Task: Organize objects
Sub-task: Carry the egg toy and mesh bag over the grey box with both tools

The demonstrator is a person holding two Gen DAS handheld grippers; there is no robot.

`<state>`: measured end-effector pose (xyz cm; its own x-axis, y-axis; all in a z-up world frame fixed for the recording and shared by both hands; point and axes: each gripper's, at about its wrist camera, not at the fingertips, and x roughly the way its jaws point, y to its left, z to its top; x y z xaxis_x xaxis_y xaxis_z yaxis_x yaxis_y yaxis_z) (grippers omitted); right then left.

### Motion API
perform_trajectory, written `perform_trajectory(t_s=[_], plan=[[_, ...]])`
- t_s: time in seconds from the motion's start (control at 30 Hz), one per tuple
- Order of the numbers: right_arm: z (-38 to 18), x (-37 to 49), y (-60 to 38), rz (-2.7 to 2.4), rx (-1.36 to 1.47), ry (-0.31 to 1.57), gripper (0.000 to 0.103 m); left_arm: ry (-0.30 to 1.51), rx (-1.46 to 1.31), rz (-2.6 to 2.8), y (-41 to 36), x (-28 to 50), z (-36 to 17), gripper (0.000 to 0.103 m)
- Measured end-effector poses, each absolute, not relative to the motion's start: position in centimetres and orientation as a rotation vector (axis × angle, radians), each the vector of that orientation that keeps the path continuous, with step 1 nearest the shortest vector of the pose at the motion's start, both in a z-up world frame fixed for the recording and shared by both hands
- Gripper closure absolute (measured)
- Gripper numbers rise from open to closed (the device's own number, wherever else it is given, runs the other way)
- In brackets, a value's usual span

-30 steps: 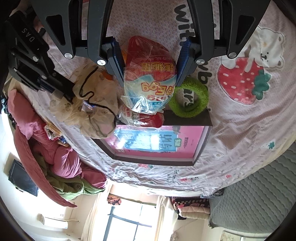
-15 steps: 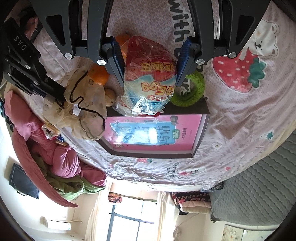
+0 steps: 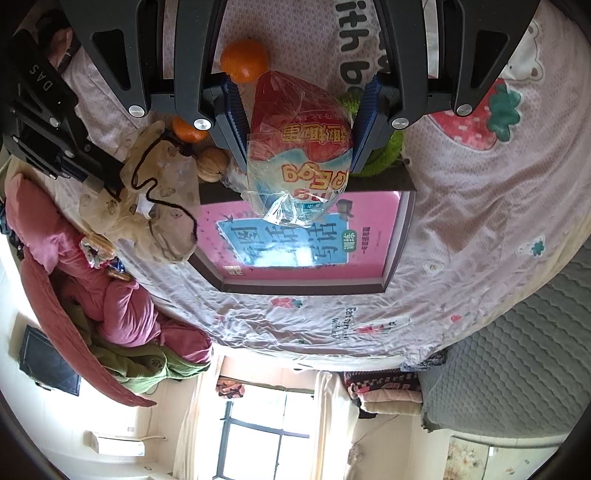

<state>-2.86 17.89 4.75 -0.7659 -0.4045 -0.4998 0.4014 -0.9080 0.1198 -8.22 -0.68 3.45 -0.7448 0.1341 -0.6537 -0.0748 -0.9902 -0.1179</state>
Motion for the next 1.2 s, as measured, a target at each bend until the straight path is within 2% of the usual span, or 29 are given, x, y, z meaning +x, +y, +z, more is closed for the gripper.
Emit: perform_trajectory(t_s=[1.2], plan=[[6.9,-8.6,19.2,-2.682,0.704,-0.021,0.090,-0.088,-1.049,2.851,-2.0,-14.3,4.9,0.051]])
